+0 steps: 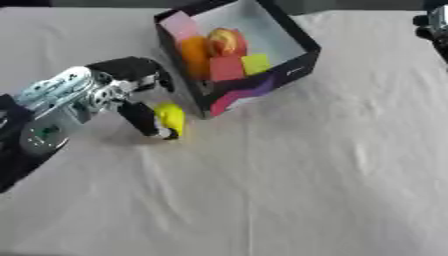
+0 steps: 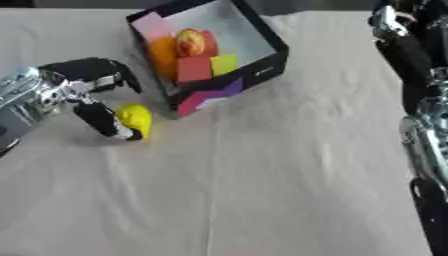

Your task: Pick up objects on the table and place them in the box.

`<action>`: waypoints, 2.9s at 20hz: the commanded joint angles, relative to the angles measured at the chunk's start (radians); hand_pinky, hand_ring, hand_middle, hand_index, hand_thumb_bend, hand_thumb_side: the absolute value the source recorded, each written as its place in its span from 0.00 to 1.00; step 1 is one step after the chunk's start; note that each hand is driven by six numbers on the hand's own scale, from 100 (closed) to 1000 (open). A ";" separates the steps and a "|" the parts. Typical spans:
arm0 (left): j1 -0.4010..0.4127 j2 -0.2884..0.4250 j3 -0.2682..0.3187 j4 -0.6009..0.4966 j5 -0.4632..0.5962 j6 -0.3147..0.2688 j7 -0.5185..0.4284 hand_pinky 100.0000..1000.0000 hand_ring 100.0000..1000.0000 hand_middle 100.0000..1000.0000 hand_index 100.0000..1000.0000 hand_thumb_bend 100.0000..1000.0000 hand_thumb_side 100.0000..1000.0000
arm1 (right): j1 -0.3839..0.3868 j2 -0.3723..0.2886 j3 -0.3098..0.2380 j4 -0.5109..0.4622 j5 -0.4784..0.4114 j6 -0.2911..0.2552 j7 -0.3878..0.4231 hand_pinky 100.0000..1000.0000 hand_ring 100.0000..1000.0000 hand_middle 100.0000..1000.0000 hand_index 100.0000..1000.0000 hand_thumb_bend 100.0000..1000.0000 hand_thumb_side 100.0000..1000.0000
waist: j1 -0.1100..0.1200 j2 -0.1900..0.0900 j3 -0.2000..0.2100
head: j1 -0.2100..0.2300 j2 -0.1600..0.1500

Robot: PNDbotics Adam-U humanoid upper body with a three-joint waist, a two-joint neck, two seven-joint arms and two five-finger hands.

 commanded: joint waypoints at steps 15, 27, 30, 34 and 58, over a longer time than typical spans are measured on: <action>-0.041 0.030 0.028 -0.085 -0.004 0.001 -0.033 0.61 0.73 0.67 0.45 0.29 0.14 | -0.006 -0.013 -0.004 -0.013 0.006 -0.001 -0.001 0.76 0.68 0.64 0.77 0.00 0.31 | 0.002 -0.028 0.005 | 0.006 0.002; -0.291 -0.063 0.147 -0.138 -0.065 0.038 -0.082 0.55 0.69 0.63 0.43 0.27 0.06 | -0.034 -0.016 -0.016 -0.025 -0.002 -0.004 -0.011 0.76 0.68 0.64 0.77 0.00 0.30 | -0.002 -0.031 -0.001 | 0.018 0.000; -0.368 -0.203 0.148 0.090 -0.154 -0.040 -0.023 0.56 0.70 0.63 0.44 0.28 0.08 | -0.054 -0.006 -0.011 -0.031 -0.007 -0.003 -0.005 0.76 0.68 0.64 0.77 0.00 0.30 | -0.008 -0.027 -0.013 | 0.037 -0.007; -0.412 -0.346 0.187 0.366 -0.278 -0.183 0.088 0.57 0.70 0.64 0.45 0.30 0.07 | -0.067 0.010 -0.006 -0.034 -0.012 -0.002 -0.001 0.76 0.68 0.64 0.77 0.00 0.30 | -0.012 -0.020 -0.029 | 0.061 -0.014; -0.097 -0.063 0.501 -0.294 0.484 0.032 0.645 0.46 0.59 0.63 0.76 0.38 0.63 | -0.023 -0.028 -0.038 -0.047 -0.005 -0.018 -0.037 0.76 0.68 0.64 0.77 0.00 0.29 | -0.005 -0.045 0.015 | -0.006 0.027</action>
